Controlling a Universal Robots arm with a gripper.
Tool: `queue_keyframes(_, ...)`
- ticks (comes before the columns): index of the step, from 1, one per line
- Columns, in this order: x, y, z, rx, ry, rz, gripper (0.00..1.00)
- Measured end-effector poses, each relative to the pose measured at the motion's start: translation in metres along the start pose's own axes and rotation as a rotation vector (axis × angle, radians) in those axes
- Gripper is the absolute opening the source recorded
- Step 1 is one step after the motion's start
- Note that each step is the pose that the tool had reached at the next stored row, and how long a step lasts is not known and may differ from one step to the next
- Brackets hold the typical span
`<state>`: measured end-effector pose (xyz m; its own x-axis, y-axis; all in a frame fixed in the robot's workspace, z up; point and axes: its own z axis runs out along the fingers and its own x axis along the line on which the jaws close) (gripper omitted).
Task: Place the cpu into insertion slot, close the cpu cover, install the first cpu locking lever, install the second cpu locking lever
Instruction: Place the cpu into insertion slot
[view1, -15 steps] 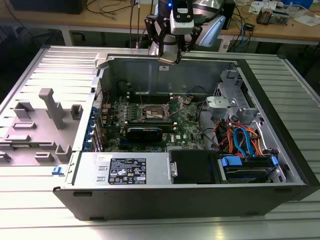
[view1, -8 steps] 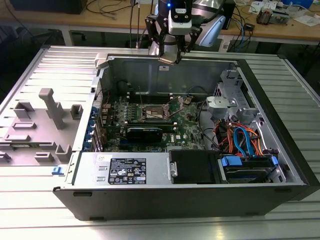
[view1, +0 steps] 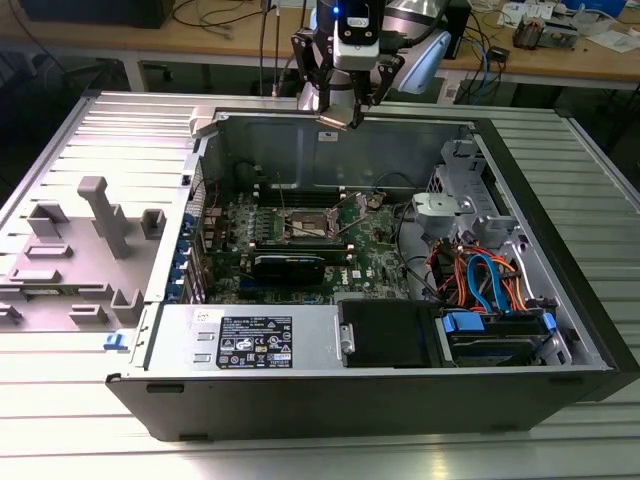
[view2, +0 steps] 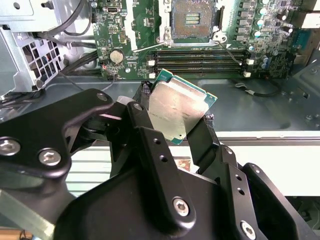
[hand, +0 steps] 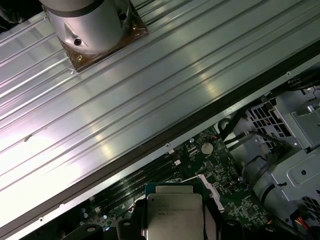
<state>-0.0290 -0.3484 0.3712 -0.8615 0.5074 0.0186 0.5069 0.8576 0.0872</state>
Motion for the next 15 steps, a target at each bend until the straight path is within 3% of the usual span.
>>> queue_keyframes(15,0.0,0.0,0.0,-0.0001,-0.0009,0.011,0.55)
